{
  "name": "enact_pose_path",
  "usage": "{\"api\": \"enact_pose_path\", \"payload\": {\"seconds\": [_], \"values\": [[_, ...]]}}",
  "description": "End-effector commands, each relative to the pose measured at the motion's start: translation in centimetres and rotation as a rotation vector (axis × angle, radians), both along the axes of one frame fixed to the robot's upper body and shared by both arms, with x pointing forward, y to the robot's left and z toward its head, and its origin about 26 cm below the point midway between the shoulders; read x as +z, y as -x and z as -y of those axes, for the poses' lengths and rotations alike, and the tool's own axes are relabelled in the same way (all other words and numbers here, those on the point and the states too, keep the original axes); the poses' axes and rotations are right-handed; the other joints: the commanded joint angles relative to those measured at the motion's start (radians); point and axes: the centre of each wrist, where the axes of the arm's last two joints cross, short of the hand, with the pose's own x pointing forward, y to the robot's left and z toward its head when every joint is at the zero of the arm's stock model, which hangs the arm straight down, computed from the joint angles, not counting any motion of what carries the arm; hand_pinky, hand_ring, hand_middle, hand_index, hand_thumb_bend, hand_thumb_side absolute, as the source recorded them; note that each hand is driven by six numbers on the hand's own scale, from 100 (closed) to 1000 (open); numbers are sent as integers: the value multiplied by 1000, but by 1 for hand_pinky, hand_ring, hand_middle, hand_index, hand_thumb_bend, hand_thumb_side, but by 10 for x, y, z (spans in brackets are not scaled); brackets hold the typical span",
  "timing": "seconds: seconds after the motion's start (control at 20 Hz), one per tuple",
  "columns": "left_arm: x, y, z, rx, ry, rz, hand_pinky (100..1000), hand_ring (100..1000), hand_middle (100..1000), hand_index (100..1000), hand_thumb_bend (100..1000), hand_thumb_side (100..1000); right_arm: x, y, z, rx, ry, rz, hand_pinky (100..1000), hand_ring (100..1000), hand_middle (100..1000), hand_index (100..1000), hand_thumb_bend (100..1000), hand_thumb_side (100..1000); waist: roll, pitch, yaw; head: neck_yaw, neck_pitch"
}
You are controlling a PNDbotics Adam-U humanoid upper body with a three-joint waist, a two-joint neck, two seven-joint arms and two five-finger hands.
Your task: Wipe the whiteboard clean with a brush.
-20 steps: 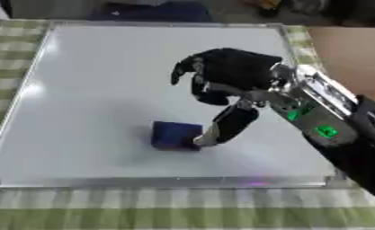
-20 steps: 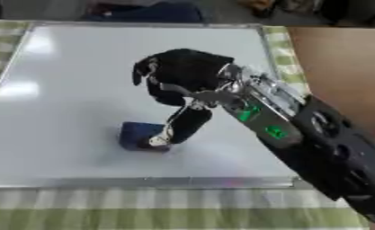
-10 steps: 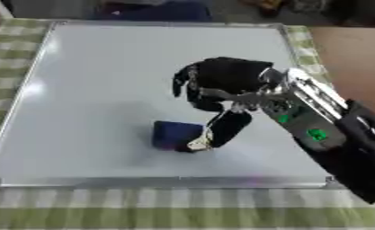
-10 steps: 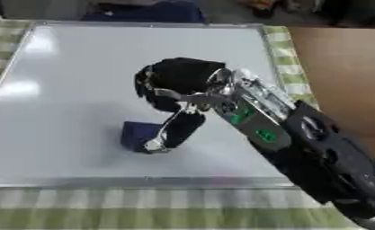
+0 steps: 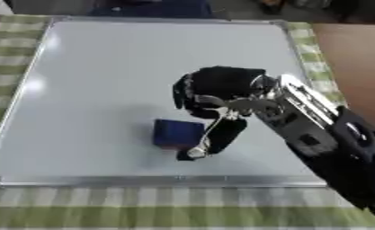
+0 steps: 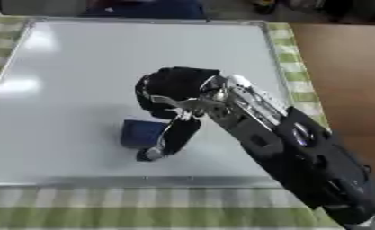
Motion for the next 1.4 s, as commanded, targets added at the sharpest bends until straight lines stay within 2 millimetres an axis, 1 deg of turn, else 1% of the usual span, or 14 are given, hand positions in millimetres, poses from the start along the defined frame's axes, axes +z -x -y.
{"api": "enact_pose_path", "payload": {"seconds": [0.05, 0.15, 0.25, 0.55, 0.95, 1.05, 1.15, 1.4], "values": [[9, 2, 0, -8, -18, 33, 604, 785, 769, 624, 259, 1000, 1, -4, 0, -18, -4, 18, 740, 786, 671, 100, 522, 525, 4, -14, 3, -4, -2], [9, 2, 0, -9, -18, 33, 605, 786, 769, 623, 259, 1000, -3, -6, 0, -24, -7, 12, 748, 795, 699, 100, 509, 511, 5, -12, 5, -5, -3], [10, 2, 0, -10, -18, 34, 605, 786, 769, 623, 259, 1000, -6, -8, 1, -33, -8, 7, 744, 796, 701, 100, 492, 499, 5, -10, 6, -5, -4], [10, 1, 1, -13, -19, 34, 605, 786, 769, 622, 256, 1000, -13, -14, 4, -60, -10, -6, 729, 779, 672, 100, 446, 497, 5, -5, 5, -7, -7], [10, 1, 1, -13, -19, 35, 606, 787, 770, 622, 254, 1000, -20, -18, 4, -77, -34, -19, 683, 736, 615, 100, 461, 439, 5, -1, 8, -8, -12], [10, 1, 1, -14, -18, 34, 606, 787, 770, 622, 254, 1000, -22, -19, 4, -83, -44, -17, 686, 737, 619, 100, 458, 420, 4, -1, 7, -7, -14], [10, 1, 1, -15, -19, 34, 606, 787, 770, 622, 255, 1000, -25, -21, 4, -92, -48, -17, 697, 749, 638, 100, 463, 420, 4, -1, 8, -7, -15], [10, 1, 1, -15, -18, 33, 606, 788, 771, 622, 254, 1000, -32, -27, 5, -107, -54, -25, 697, 748, 635, 100, 452, 416, 3, 1, 9, -8, -17]]}}
